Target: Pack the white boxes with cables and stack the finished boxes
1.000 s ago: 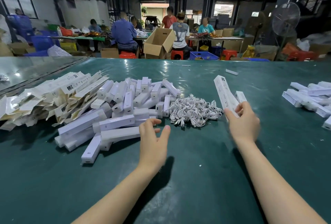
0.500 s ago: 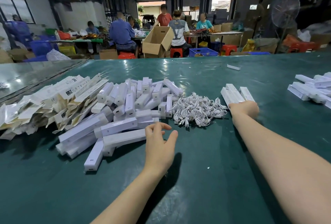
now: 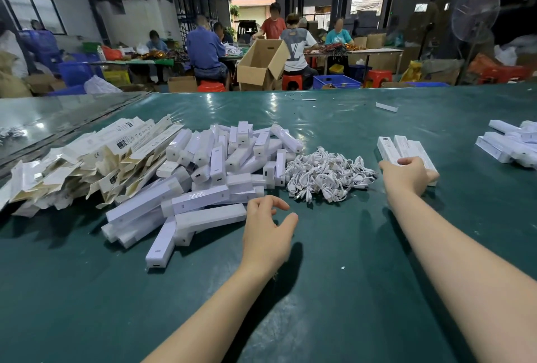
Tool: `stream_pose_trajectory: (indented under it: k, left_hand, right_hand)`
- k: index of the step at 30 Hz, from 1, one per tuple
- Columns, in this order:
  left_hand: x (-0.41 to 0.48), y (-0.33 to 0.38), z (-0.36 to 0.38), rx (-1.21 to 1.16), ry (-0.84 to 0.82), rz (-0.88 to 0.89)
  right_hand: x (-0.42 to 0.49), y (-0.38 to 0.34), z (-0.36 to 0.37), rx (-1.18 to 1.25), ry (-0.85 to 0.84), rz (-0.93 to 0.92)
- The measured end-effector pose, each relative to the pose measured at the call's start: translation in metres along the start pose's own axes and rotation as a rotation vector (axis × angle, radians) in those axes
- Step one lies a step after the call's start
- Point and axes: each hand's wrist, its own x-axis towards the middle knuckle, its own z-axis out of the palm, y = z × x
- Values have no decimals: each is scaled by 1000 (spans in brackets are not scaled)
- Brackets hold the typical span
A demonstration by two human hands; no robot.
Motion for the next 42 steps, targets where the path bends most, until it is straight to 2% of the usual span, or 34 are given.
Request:
stream_pose_trajectory:
  k: [4, 8, 13, 15, 17, 19, 20, 23, 28, 31, 34, 36, 37, 38, 40, 42]
  left_hand:
    - [0, 1, 0, 31, -6, 9]
    - [0, 2, -1, 40, 12, 25]
    - [0, 9, -21, 196, 26, 253]
    - [12, 15, -42, 253, 163, 357]
    - [33, 18, -70, 331, 422, 377]
    - [58, 15, -101, 446, 627, 267]
    - [70, 12, -117, 518, 657, 185]
    - [97, 1, -160, 783, 566, 0]
    - [114, -15, -181, 1087, 254, -285]
    - [116, -18, -186, 1139, 328, -258]
    - [106, -9, -182, 999, 535, -69]
    - [94, 5, -170, 730, 637, 67]
    - [86, 13, -161, 548, 629, 107]
    - [78, 20, -150, 335, 572, 125]
    - [55, 34, -123, -82, 348, 99]
    - [32, 38, -96, -256, 59, 38]
  right_hand:
    - [-44, -3, 2, 157, -25, -91]
    - [-101, -2, 3, 247, -170, -273]
    - [-131, 16, -4, 115, -323, -416]
    - [-127, 17, -3, 71, -374, -464]
    - [-125, 15, -1, 27, -421, -504]
    - [-126, 14, 3, -1, -464, -506]
    - [-127, 15, 5, -11, -486, -513]
    - [-130, 15, 9, -19, -523, -541]
    - [-130, 15, 10, -21, -580, -509]
    - [-129, 15, 10, -1, -604, -462]
    - [-128, 15, 11, 22, -595, -423]
    - [-129, 15, 11, 40, -587, -432]
    - [-129, 15, 11, 61, -586, -438]
    - [-129, 14, 10, 100, -595, -435]
    - [-131, 9, 8, 241, -669, -368]
    - [-133, 3, 3, 453, -804, -198]
